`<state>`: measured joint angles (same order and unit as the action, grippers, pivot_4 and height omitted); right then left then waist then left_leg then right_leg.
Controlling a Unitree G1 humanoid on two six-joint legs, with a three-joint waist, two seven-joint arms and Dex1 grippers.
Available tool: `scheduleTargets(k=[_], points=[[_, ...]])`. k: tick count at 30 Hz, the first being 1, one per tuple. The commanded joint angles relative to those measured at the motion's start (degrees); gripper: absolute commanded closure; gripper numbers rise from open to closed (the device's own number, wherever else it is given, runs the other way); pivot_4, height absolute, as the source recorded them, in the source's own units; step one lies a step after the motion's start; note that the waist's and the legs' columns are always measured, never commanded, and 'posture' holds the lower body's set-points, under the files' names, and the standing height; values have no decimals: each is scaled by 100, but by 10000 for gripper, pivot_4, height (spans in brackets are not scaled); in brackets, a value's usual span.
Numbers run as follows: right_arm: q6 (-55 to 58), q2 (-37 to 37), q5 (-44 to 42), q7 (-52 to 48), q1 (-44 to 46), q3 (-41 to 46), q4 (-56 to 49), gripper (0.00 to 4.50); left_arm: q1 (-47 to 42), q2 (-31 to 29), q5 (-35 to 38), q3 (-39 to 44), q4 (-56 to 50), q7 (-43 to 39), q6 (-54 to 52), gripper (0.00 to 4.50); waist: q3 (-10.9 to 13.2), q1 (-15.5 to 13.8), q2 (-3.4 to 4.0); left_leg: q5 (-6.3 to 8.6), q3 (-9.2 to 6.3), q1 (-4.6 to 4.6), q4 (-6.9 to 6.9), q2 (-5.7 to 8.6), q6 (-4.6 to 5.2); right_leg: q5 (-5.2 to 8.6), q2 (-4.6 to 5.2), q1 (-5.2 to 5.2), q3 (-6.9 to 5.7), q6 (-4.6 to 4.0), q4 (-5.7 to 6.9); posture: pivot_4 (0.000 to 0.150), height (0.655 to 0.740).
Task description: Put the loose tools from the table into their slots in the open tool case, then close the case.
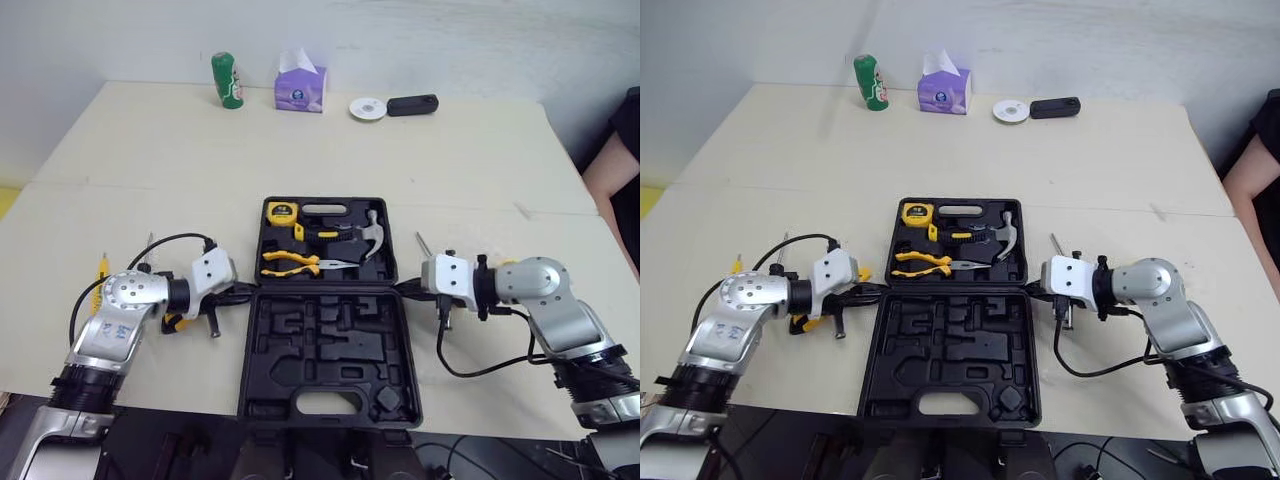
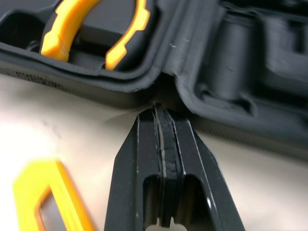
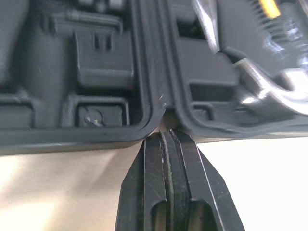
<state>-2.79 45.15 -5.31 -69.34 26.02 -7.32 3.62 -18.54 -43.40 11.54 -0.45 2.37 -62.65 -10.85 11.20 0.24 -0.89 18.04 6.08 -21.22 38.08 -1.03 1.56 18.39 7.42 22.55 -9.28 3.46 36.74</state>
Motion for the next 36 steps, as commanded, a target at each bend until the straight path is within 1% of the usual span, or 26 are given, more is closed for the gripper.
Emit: scheduleTargets(k=[1,2,4,7,9,11,12,13,14,15,16,17,18,19,20,22,24,27,29,33,34,36], points=[[-234,396,-312,-142,-58,509,-384,45000,-34,-311,813,923,-322,-155,-383,44285,0,-6,0,0,-2,-1,2,0,0,0,0,0,0,0,-7,1500,7400],[-213,481,-401,-153,-116,618,-451,45000,-13,-463,897,1059,-318,-241,-457,44285,1,-8,-1,0,-1,0,3,0,0,0,1,-1,0,0,-18,1500,7400],[-59,659,-611,-181,-278,856,-607,45000,86,-770,804,1188,-238,-329,-355,44285,1,-12,-1,1,-6,-1,-3,-2,0,0,1,-2,-2,0,-23,1500,7400],[312,907,-1038,-155,-629,1406,-831,45000,298,-1043,910,1560,-85,-419,-307,44285,3,-12,2,4,-5,0,-8,0,3,-1,1,-7,-3,2,-22,1500,7400],[536,1051,-1240,-118,-861,1752,-906,38298,392,-1126,1085,1863,-18,-417,-464,45000,5,-16,4,5,-3,-2,-8,1,6,-4,1,-8,-3,8,-21,1500,7400],[383,1281,-1186,-55,-1321,2448,-621,30927,482,-1343,1060,2477,621,-253,-282,38408,5,-20,4,5,-4,-2,-4,1,7,-5,1,-8,-2,10,-25,1500,7400],[305,1359,-1150,-19,-1520,2721,-512,25789,535,-1436,1018,2706,920,-193,-127,35740,5,-21,3,5,-4,-2,-3,1,7,-5,1,-7,-2,9,-30,1500,7400],[173,1397,-1101,57,-1694,2998,-378,20294,587,-1539,1021,2966,1309,-139,-23,31128,5,-16,4,6,-5,-2,-5,0,7,-5,0,-7,-2,9,-31,1500,7400],[181,1381,-1133,148,-1805,3203,-310,15944,642,-1601,1044,3150,1580,-130,70,27075,5,-7,4,6,-3,-1,-7,1,7,-5,0,-6,-3,9,-31,1500,7400],[193,1416,-1099,206,-1950,3359,-219,10063,687,-1654,1053,3298,1827,-95,154,21710,5,8,4,6,-1,0,-10,0,8,-5,0,-5,-2,9,-33,1500,7400],[62,1478,-994,216,-2146,3525,-53,6308,722,-1734,1042,3475,2179,-45,263,18127,5,7,5,8,5,4,-12,0,10,-5,1,-6,1,10,-36,1500,7400],[-137,1498,-911,268,-2291,3709,161,445,768,-1841,994,3673,2628,50,444,12530,6,3,6,9,7,8,-12,2,11,-5,4,-6,3,10,-39,1500,7400],[-328,1481,-888,325,-2379,3878,336,0,802,-1951,949,3848,3066,155,600,9307,6,5,6,11,8,10,-12,1,12,-5,4,-6,5,10,-41,1500,7400],[-567,1460,-886,340,-2456,4007,481,0,833,-2043,931,3996,3455,243,728,4339,7,8,7,14,7,10,-13,1,11,-5,5,-6,5,10,-42,1500,7400],[-713,1441,-881,368,-2565,4134,628,0,886,-2184,817,4066,3989,502,894,1154,9,11,10,18,8,10,-13,0,11,-5,4,-5,5,10,-42,1500,7400],[-847,1392,-980,400,-2693,4309,853,0,910,-2375,702,4129,4774,860,1167,1154,9,20,10,26,12,9,-15,-1,9,-5,4,2,10,10,-42,1500,7400],[-1012,1379,-1041,423,-2830,4512,1370,0,977,-2555,739,4293,5511,1159,1393,1154,9,20,10,28,13,12,-20,-1,9,-5,5,1,11,10,-44,1500,7400],[-1413,1394,-1095,560,-2879,4804,2161,0,1115,-2730,771,4382,6179,1432,1616,1154,9,15,10,38,14,13,-20,0,13,-6,8,1,12,12,-47,1500,7400],[-1700,1403,-1162,621,-2915,4994,2700,0,1279,-2804,754,4415,6470,1647,1706,1154,11,2,13,41,16,12,-20,2,14,-8,13,0,14,15,-51,1500,7400],[-2583,1471,-976,623,-3150,4953,3493,0,1492,-2878,728,4440,6747,2238,2169,1154,10,-3,13,44,15,14,-24,1,10,-9,13,0,13,16,-54,1500,7400],[-2866,1522,-852,719,-3172,4887,3657,0,1515,-2913,733,4447,6837,2491,2129,1154,10,3,13,45,15,14,-24,1,8,-9,13,0,13,16,-55,1500,7400],[-3058,1507,-812,816,-3122,4781,3820,0,1522,-2941,760,4423,6951,2616,1964,1154,10,14,13,48,21,18,-24,1,2,-9,14,-1,19,16,-53,1500,7400]])
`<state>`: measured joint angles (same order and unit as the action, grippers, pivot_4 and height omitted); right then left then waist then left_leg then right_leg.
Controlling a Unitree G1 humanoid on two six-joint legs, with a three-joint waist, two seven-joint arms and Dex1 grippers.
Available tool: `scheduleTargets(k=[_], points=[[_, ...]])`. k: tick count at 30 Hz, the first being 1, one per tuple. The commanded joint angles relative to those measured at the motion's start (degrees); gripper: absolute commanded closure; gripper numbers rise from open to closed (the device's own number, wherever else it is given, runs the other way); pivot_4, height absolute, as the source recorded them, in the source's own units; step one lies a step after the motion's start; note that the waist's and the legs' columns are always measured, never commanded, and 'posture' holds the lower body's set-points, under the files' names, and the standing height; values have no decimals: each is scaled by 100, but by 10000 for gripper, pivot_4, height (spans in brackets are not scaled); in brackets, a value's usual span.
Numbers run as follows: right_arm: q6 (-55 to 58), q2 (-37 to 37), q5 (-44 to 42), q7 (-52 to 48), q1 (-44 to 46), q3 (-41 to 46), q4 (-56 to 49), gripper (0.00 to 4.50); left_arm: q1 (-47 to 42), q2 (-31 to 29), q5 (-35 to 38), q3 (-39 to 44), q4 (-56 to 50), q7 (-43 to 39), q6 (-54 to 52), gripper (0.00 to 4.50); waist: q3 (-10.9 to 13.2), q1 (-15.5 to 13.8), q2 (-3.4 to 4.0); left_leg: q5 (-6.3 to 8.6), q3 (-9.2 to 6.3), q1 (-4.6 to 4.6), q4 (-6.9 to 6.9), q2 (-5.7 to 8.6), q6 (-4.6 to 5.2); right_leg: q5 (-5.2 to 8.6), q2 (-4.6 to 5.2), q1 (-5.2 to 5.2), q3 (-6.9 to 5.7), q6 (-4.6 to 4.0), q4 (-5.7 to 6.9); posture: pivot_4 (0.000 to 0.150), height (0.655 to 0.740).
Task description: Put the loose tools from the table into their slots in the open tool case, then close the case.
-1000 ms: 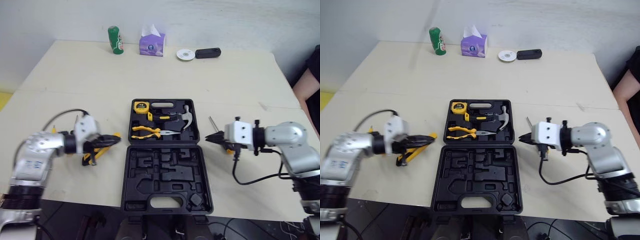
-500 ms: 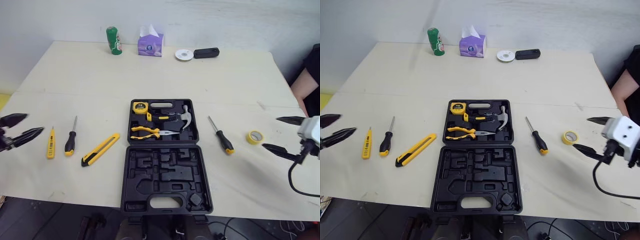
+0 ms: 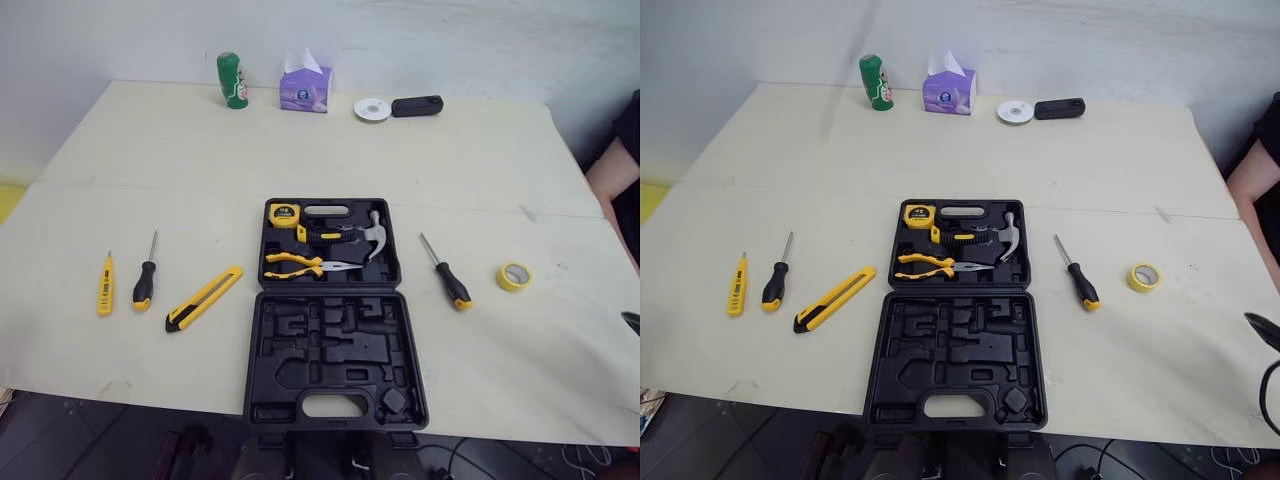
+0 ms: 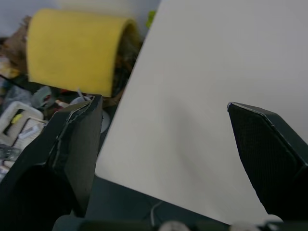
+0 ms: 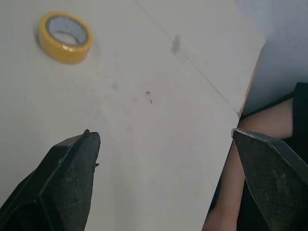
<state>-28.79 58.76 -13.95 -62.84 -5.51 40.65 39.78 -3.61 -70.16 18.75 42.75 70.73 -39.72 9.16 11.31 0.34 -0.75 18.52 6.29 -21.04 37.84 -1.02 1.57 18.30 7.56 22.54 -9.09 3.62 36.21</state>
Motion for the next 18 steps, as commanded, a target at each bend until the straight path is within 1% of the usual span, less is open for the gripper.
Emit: scheduleTargets(k=[1,6,10,12,15,16,18], points=[[-499,128,33,177,75,-60,250,0,39,-273,16,55,134,328,-71,1154,-1,18,1,8,1,3,0,0,-16,-1,0,0,1,1,2,1500,7400],[-213,-13,-225,15,416,-453,-120,0,-280,-121,158,-16,-41,-125,-146,1154,-1,136,1,9,10,11,0,0,-24,0,0,0,8,0,17,1500,7400],[-11,-163,-268,38,665,-814,-316,0,-662,-75,166,-111,-103,-213,-334,1154,-2,141,0,8,19,30,0,-2,-25,0,0,-7,12,0,25,1500,7400],[231,-270,-389,26,834,-992,-546,0,-803,-24,161,-203,-248,-344,-372,1154,-2,138,0,-1,24,31,-3,-2,-3,0,0,-6,12,0,25,1500,7400],[1008,-461,-772,-63,1039,-1218,-1209,0,-983,77,196,-343,-624,-574,-522,1154,-2,130,0,-3,30,31,-3,-1,2,-1,1,-5,16,0,24,1500,7400],[1218,-522,-863,-77,1085,-1289,-1430,0,-1015,111,217,-381,-782,-613,-659,1154,-2,130,0,-4,30,32,-2,-1,2,-1,1,-5,17,0,27,1500,7400],[1540,-675,-1013,-101,1256,-1501,-1809,0,-1056,219,321,-502,-1358,-680,-1386,1154,-2,127,0,-4,30,32,-1,-1,3,-1,1,-4,18,0,30,1500,7400]])
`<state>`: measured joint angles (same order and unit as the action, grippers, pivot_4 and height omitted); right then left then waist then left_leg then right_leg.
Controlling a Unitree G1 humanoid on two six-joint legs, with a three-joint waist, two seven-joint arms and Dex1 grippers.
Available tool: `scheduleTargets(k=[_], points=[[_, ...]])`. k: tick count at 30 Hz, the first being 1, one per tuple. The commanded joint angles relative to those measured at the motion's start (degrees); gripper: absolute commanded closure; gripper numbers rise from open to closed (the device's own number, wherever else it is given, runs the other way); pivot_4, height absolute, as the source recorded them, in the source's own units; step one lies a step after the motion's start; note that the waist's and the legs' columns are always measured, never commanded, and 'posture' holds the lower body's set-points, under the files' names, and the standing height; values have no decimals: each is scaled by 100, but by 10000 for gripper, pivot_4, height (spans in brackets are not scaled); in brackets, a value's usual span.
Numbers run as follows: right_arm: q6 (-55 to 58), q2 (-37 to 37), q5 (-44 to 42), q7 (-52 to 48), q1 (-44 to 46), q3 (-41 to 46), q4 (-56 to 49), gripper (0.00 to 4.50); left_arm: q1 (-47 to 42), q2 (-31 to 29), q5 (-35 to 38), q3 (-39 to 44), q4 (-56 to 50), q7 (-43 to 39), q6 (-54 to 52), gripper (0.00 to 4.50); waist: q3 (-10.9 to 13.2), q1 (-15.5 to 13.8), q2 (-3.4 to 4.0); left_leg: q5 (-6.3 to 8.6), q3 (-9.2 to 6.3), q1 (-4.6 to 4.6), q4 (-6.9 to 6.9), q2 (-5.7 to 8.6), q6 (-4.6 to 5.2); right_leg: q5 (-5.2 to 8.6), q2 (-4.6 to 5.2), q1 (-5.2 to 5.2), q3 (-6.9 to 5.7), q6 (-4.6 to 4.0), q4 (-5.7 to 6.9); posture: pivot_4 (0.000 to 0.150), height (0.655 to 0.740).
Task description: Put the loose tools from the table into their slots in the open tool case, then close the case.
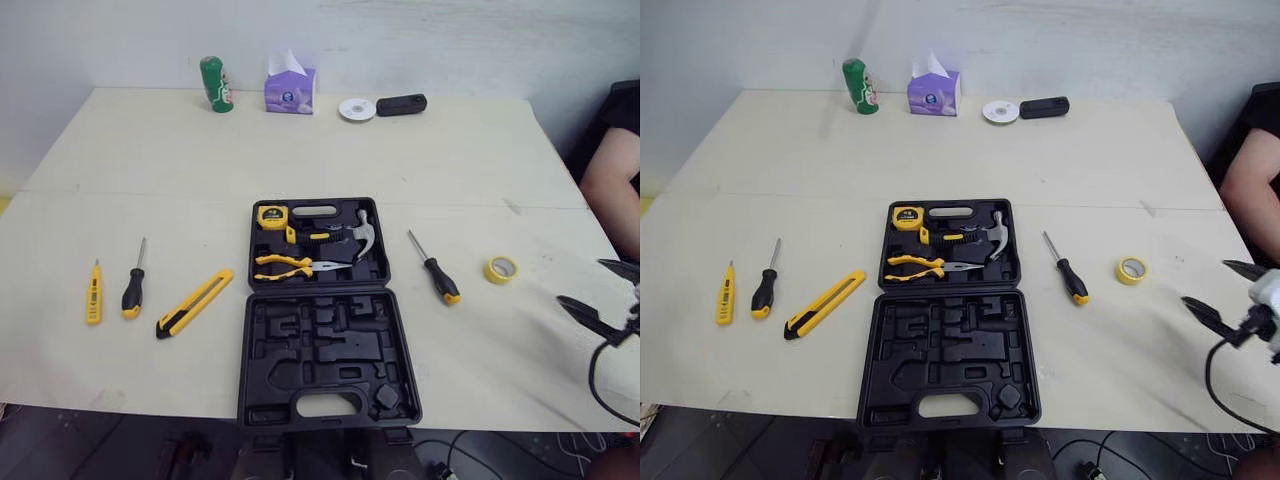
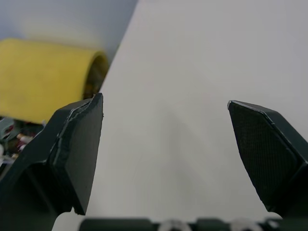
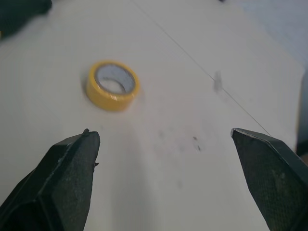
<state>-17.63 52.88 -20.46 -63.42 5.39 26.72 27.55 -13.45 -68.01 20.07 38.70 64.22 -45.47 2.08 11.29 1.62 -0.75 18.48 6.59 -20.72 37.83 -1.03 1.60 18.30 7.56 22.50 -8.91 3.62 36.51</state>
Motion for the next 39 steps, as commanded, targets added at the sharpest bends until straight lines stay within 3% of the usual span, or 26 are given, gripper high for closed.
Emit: scheduleTargets(k=[1,11,16,21,28,39], points=[[524,-139,-402,-45,228,-168,-715,0,-57,46,226,-119,-942,-110,-930,1154,0,-2,0,0,-1,0,0,0,0,0,0,0,0,0,1,1500,7400],[1482,-1153,-1139,-111,1647,-1116,-2210,0,894,431,682,33,-4862,662,-4315,1154,2,19,2,-3,-1,-2,2,-1,3,0,-2,4,7,0,30,1500,7400],[1479,-1347,-1159,-545,1919,-1443,-2287,0,1051,600,1041,332,-6202,1097,-5935,1154,2,-28,2,-4,-6,-6,2,0,4,0,-2,4,8,0,30,1500,7400],[1742,-1543,-1316,-772,1993,-1837,-2765,0,809,1147,1387,492,-7637,1888,-7726,1154,2,-31,2,-5,-29,-37,17,4,8,0,-3,9,3,1,24,1500,7400],[2297,-1759,-1661,-692,1830,-2119,-3795,0,491,1896,1274,-44,-8543,2524,-8237,1154,2,-23,1,-13,-39,-39,20,4,0,-1,-6,7,-1,2,27,1500,7400],[2447,-1734,-1515,-404,1610,-2198,-4415,0,-109,2457,735,-773,-7978,3139,-7977,1154,0,-47,-6,-14,-41,-42,20,6,0,-1,-8,7,-3,2,24,1500,7400]])
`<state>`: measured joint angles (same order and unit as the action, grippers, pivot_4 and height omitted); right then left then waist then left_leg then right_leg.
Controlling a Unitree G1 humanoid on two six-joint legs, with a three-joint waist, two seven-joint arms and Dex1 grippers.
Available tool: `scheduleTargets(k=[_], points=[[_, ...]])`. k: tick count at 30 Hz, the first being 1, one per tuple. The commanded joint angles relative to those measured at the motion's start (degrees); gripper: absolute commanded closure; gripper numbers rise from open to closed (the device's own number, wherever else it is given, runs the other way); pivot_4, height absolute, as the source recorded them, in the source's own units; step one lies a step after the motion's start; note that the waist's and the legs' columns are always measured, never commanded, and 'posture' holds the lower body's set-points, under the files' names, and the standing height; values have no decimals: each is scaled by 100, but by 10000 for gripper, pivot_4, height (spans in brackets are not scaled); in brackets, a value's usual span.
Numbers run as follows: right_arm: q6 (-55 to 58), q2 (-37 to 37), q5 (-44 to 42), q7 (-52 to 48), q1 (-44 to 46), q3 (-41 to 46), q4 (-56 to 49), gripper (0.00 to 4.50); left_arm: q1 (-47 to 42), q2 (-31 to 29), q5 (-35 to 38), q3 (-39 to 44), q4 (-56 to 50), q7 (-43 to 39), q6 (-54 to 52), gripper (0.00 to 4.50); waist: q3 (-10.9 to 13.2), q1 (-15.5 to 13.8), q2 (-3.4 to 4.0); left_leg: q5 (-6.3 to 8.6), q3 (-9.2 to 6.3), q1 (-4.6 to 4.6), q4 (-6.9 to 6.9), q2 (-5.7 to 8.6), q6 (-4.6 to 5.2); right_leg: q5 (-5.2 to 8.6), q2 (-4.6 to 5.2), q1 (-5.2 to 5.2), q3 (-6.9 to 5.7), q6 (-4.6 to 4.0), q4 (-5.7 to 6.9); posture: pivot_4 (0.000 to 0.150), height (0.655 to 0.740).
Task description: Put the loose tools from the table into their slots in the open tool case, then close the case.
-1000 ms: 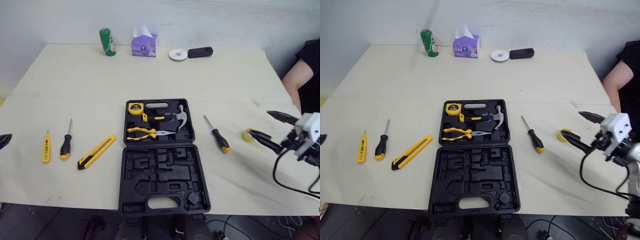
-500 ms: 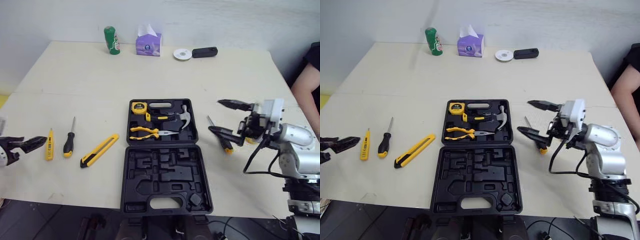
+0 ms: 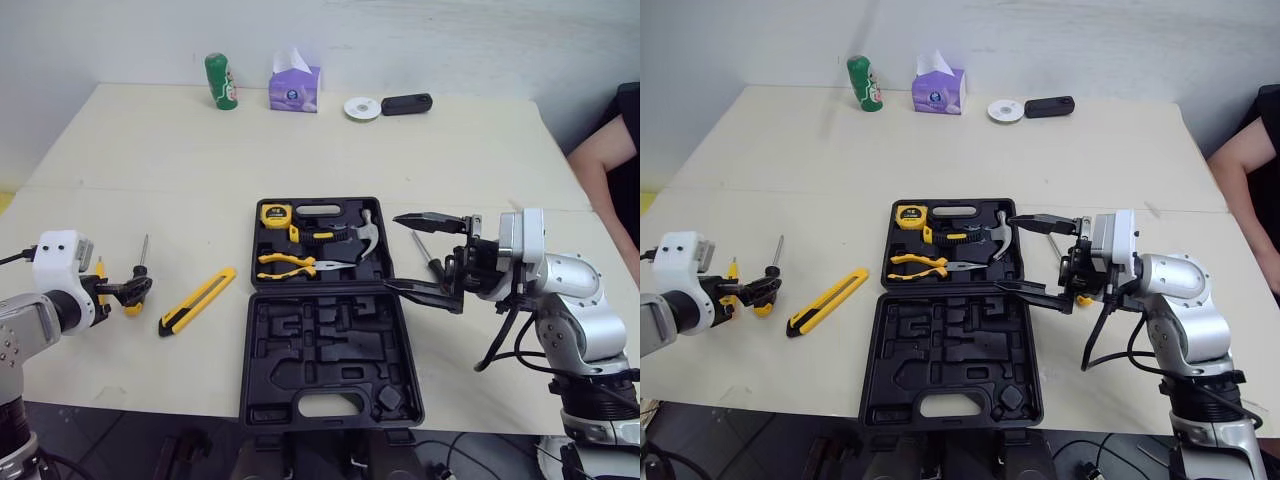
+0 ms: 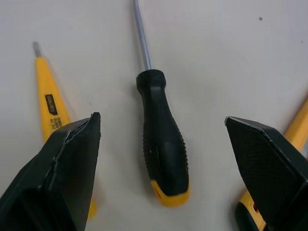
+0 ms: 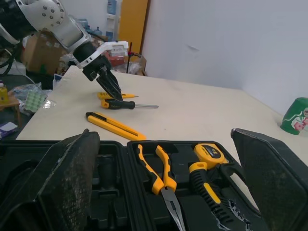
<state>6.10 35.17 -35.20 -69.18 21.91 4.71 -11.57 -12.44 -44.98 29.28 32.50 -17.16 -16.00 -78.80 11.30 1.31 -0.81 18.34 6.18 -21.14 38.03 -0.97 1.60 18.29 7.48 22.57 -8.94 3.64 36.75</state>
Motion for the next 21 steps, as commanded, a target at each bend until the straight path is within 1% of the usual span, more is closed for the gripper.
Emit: scheduleTargets(k=[1,8,12,13,14,16,17,18,19,20,21], points=[[104,37,-39,214,-60,-7,-576,0,-214,182,-230,-222,207,203,127,1154,0,-26,0,-1,0,-1,0,1,1,0,1,0,0,0,0,1500,7400],[155,56,-2,372,-57,36,-633,0,-275,304,-323,-335,406,225,-11,1154,0,-51,-2,-1,-1,-1,0,1,1,0,0,0,-1,0,-2,1500,7400],[8,130,98,267,-153,77,-490,0,-18,384,-207,-317,277,62,-217,1154,-1,-70,-1,-1,-1,0,0,1,1,0,0,-1,0,0,-3,1500,7400],[-42,129,115,239,-183,103,-429,0,36,470,-242,-274,289,100,-178,6736,-1,-73,-1,-1,0,0,0,1,1,0,0,-1,0,0,-4,1500,7400],[-101,130,140,199,-208,120,-365,0,89,528,-324,-261,337,167,-75,9780,-1,-84,-1,-1,0,1,0,1,1,0,0,-1,0,0,-5,1500,7400],[-222,140,182,99,-262,143,-256,0,278,457,-483,-412,419,171,128,18285,-1,-105,-1,-1,1,4,0,1,1,0,0,-4,0,0,-12,1500,7400],[-316,150,211,32,-304,166,-203,0,319,491,-499,-408,462,158,190,24120,-1,-107,-1,-1,1,6,0,1,1,0,0,-6,0,0,-18,1500,7400],[-385,155,229,-12,-342,183,-174,0,347,528,-500,-390,481,143,226,27489,-2,-110,2,-1,2,7,0,1,1,0,1,-6,1,0,-22,1500,7400],[-439,159,234,-45,-383,202,-160,0,362,555,-502,-371,486,134,275,32326,-5,-117,6,-1,2,7,0,1,1,0,1,-6,1,0,-25,1500,7400],[-516,166,252,-90,-431,225,-124,0,333,606,-499,-328,510,138,337,34549,-7,-118,10,-1,2,9,0,1,1,0,1,-6,1,0,-27,1500,7400],[-580,173,263,-127,-473,243,-93,0,288,653,-490,-283,528,148,379,34508,-10,-123,16,-1,2,8,0,1,1,0,1,-6,1,0,-28,1500,7400]])
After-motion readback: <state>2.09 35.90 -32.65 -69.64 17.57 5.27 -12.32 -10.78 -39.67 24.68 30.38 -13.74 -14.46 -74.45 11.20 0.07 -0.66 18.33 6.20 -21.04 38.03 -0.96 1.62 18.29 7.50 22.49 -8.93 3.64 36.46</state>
